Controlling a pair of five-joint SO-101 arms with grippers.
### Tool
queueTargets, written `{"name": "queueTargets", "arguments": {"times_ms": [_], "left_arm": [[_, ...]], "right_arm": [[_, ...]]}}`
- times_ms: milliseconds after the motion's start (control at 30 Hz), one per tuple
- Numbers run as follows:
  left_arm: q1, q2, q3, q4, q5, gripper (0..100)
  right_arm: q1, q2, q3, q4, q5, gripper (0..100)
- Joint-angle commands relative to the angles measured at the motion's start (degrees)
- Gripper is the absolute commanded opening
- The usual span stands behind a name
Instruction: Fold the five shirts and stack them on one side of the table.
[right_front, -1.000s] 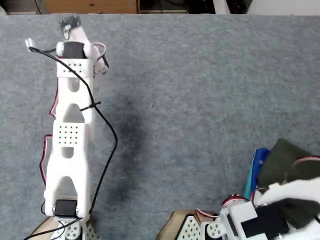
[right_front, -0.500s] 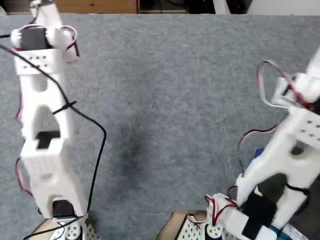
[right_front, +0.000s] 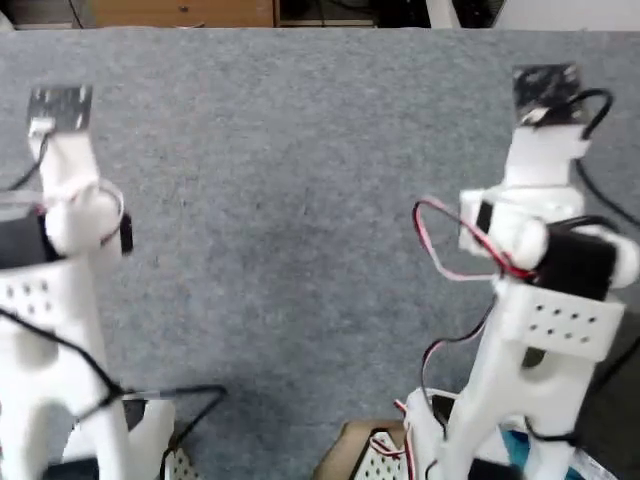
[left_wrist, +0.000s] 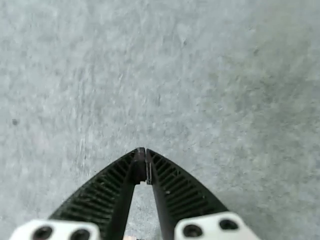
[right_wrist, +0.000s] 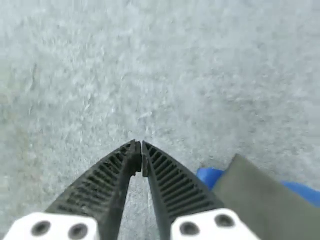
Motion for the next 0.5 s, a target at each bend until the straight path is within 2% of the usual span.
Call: {"name": "queueTargets", "arguments": {"times_ms": [0, 133, 333, 467], "left_arm": [[-3.6, -10.3, 16.5, -4.1, -0.5, 2], [-4.7, -19.5, 34.6, -12.7, -0.5, 2], [-4.7, -35.3, 53.9, -27.3, -0.5, 2], [-4.7, -45.0, 66.0, -31.1, -0.5, 2]], "right_arm": [[-1.8, -8.4, 15.0, -7.2, 1.5, 0.4], [-5.9, -18.8, 33.7, -13.3, 4.8, 0.4], [-6.3, -34.6, 59.6, -27.0, 4.4, 0.4], [-6.0, -44.2, 71.3, -29.5, 4.8, 0.4]]}}
